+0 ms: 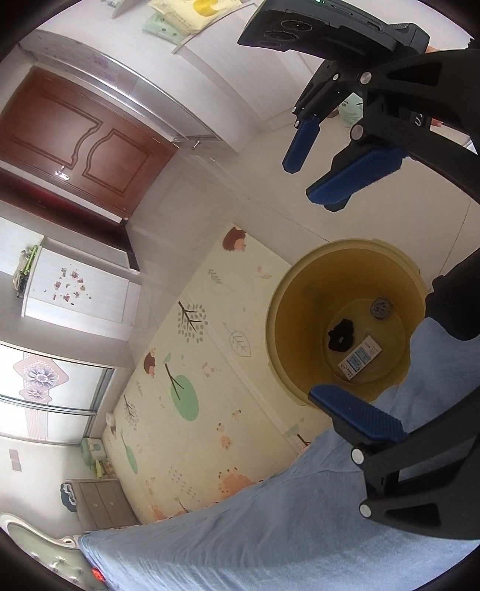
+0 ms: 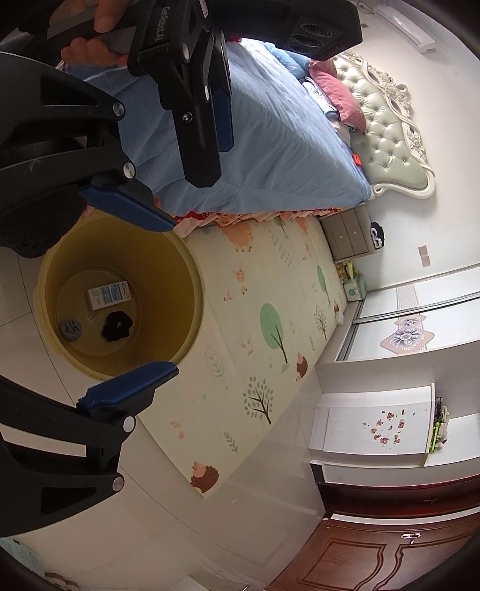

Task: Collect trash
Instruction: 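Return both open grippers to the items on the bed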

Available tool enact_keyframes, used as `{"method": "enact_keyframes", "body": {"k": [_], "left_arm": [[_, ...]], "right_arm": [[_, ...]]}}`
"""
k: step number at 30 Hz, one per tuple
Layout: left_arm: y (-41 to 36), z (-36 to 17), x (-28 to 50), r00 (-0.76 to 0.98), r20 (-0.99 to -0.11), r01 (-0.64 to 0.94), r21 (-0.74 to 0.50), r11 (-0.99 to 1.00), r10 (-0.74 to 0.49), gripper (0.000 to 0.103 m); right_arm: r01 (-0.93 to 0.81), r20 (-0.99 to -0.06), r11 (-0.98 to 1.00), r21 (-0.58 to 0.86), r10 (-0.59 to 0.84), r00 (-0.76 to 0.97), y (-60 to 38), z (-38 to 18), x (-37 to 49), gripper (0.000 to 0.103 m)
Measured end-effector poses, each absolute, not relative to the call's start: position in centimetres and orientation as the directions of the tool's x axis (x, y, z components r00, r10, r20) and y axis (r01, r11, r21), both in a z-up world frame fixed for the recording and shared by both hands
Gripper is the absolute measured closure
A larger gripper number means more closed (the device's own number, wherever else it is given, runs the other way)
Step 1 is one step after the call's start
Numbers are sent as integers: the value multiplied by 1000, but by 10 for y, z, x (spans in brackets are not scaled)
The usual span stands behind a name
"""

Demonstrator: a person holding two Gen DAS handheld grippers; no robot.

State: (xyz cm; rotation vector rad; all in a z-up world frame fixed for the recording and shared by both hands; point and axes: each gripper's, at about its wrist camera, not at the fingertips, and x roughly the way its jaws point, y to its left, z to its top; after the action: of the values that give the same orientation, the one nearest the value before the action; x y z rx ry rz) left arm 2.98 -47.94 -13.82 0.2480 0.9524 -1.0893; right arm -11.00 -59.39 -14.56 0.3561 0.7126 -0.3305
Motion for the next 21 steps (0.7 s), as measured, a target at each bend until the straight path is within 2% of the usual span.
{"method": "enact_keyframes", "body": {"k": [10, 15, 21], "left_arm": [[-420, -94, 24, 285, -668, 824, -196, 532, -687, 5], [-371, -70, 26, 440, -612, 778, -106, 620, -657, 5], [-308, -45, 34, 580, -551, 693, -56, 719, -601, 4]], "right_arm": [[332, -601, 931, 150, -181, 779, -547, -103, -97, 32], [262, -569, 952, 159, -129, 812, -520, -90, -82, 32], [170, -533, 970, 173, -53, 845, -483, -77, -62, 32]]}}
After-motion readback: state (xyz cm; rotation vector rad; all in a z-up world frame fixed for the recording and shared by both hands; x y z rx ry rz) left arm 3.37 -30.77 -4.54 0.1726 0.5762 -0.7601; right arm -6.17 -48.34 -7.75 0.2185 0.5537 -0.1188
